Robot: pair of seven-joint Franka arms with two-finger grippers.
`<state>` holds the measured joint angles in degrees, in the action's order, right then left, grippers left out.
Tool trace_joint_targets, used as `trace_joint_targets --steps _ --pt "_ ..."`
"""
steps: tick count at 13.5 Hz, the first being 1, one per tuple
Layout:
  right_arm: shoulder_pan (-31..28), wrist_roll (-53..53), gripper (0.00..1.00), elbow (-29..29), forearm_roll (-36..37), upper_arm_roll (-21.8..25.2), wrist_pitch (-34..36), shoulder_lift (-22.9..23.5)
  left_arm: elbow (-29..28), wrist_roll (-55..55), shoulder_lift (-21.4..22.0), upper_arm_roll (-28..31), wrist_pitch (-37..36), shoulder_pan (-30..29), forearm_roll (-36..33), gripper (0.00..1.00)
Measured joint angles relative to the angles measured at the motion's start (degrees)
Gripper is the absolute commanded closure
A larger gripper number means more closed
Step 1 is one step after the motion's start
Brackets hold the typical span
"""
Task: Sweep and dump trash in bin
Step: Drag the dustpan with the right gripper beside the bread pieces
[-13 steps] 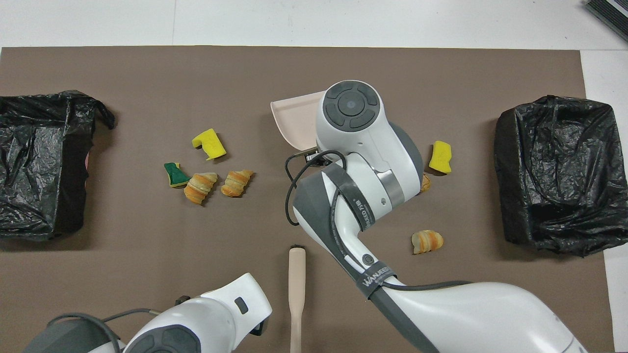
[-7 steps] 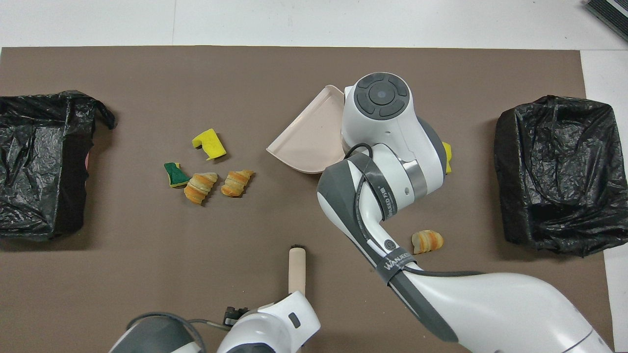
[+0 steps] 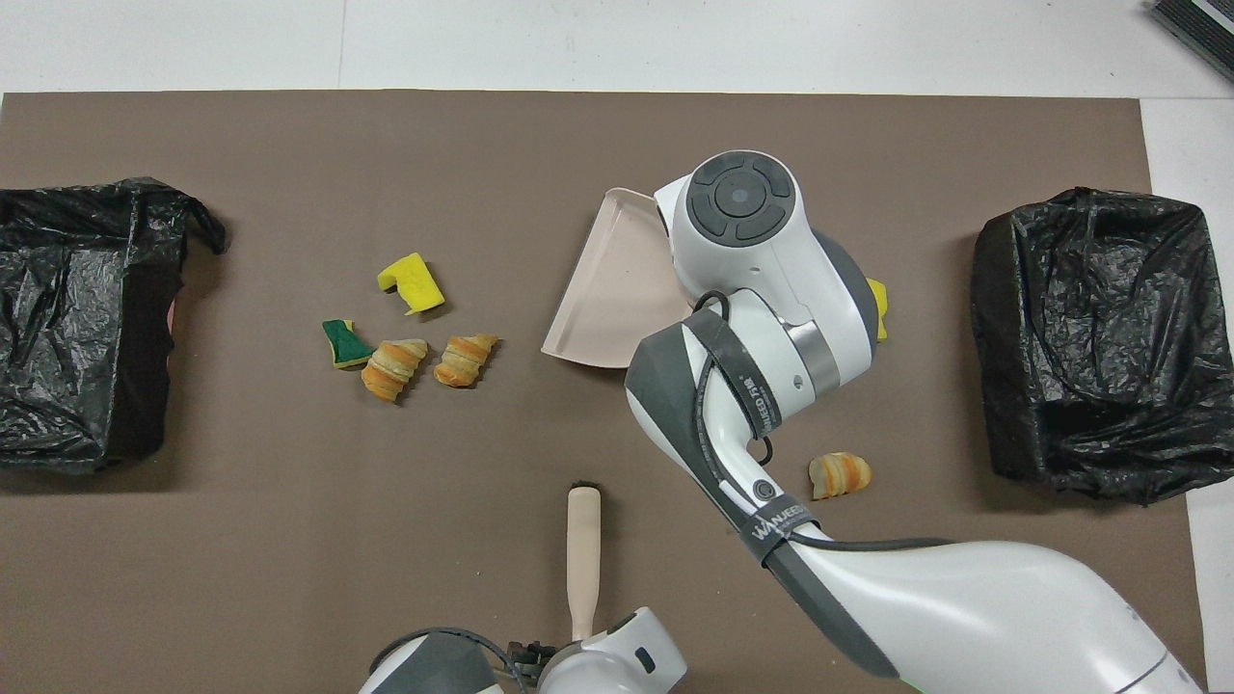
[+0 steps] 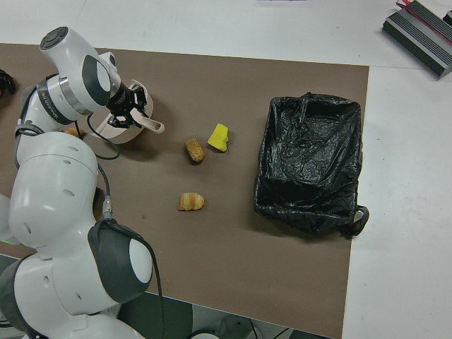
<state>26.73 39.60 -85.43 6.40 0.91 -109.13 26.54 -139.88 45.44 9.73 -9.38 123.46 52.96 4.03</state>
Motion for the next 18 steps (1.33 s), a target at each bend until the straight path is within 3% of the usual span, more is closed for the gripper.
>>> trace_joint_targets --steps 5,9,11,12,13,14,15,18 --pt "0.1 0.7 1.0 -0.22 0.39 -0.1 -0.17 0.0 -3.25 1.99 -1.6 -0.01 4.58 2.21 0.0 0.0" --pt "-0.35 0.7 1.0 -0.45 0.45 0.08 -1.57 0.06 -1.07 2.14 -3.55 0.74 5.75 2.22 0.0 0.0" --pt "-0.5 0.7 1.0 -0.57 0.45 0.14 -1.89 0.23 -0.71 2.14 -3.55 0.84 4.89 2.21 0.0 0.19" --pt "-0.54 0.7 1.0 -0.61 0.46 0.14 -1.92 0.27 -0.64 2.14 -3.55 0.85 4.22 2.21 0.0 0.34" --pt "-0.55 0.7 1.0 -0.62 0.46 0.14 -1.96 0.27 -0.61 2.14 -3.55 0.85 3.72 2.21 0.0 0.54" --pt "-0.55 0.7 1.0 -0.62 0.46 0.14 -1.99 0.27 -0.57 2.13 -3.54 0.84 3.16 2.21 0.0 0.86" --pt "-0.55 0.7 1.0 -0.62 0.46 0.14 -2.0 0.27 -0.44 2.12 -3.51 0.84 2.06 2.21 0.0 1.0" --pt "-0.52 0.7 1.0 -0.62 0.47 0.06 -2.07 0.27 1.06 2.05 -3.19 0.96 -3.88 2.21 0.0 1.0"
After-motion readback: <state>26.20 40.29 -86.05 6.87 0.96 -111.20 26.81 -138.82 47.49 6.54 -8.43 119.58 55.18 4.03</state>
